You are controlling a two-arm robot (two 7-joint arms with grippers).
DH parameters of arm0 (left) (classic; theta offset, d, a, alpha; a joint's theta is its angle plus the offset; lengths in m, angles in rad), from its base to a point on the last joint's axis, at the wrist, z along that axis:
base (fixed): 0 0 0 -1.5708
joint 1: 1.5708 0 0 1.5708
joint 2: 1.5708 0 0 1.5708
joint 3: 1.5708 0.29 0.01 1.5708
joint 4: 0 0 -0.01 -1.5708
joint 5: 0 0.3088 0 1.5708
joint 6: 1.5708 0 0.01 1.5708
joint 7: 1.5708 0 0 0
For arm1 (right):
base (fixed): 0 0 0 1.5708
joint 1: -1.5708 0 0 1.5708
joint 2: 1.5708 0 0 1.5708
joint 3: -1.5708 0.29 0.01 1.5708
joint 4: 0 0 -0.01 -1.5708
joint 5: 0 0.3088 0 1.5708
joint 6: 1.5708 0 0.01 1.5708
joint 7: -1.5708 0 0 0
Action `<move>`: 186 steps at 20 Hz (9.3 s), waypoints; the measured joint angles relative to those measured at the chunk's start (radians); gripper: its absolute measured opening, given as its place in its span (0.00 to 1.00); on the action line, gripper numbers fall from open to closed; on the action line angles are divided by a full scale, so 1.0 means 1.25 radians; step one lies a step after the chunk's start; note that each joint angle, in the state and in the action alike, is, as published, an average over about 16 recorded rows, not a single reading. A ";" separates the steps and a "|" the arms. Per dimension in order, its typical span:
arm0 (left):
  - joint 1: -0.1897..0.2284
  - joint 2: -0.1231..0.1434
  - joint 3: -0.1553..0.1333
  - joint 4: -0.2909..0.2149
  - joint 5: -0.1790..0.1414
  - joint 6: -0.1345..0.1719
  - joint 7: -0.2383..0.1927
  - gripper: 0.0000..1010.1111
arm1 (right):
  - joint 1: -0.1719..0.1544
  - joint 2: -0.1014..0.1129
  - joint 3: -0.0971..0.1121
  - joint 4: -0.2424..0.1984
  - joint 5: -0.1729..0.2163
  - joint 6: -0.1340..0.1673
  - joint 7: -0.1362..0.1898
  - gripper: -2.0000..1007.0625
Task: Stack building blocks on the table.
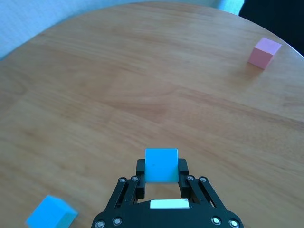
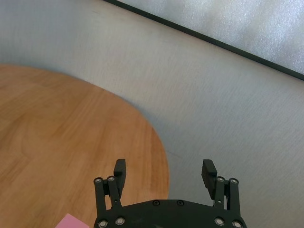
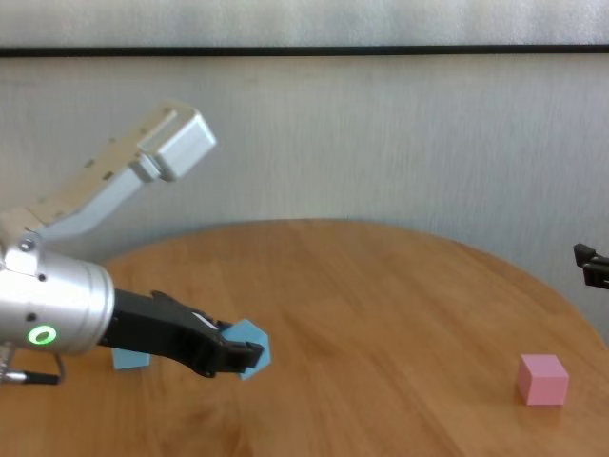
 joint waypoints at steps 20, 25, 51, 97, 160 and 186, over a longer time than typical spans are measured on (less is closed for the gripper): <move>-0.070 -0.053 0.064 0.109 0.033 -0.054 -0.032 0.40 | 0.000 0.000 0.000 0.000 0.000 0.000 0.000 1.00; -0.078 -0.056 0.074 0.119 0.041 -0.052 -0.032 0.40 | 0.000 0.000 0.000 0.000 0.000 0.000 0.000 1.00; -0.061 -0.054 0.048 0.098 0.033 -0.058 -0.002 0.81 | 0.000 0.000 0.000 0.000 0.000 0.000 0.000 1.00; 0.113 -0.113 -0.282 -0.073 0.037 -0.146 0.435 0.99 | -0.037 -0.130 0.053 -0.192 0.131 0.467 -0.086 1.00; 0.111 -0.112 -0.279 -0.073 0.033 -0.142 0.431 0.99 | -0.022 -0.309 0.132 -0.128 0.129 0.709 -0.185 0.79; 0.111 -0.112 -0.279 -0.073 0.033 -0.142 0.431 0.99 | -0.017 -0.265 0.115 -0.142 0.116 0.660 -0.111 0.36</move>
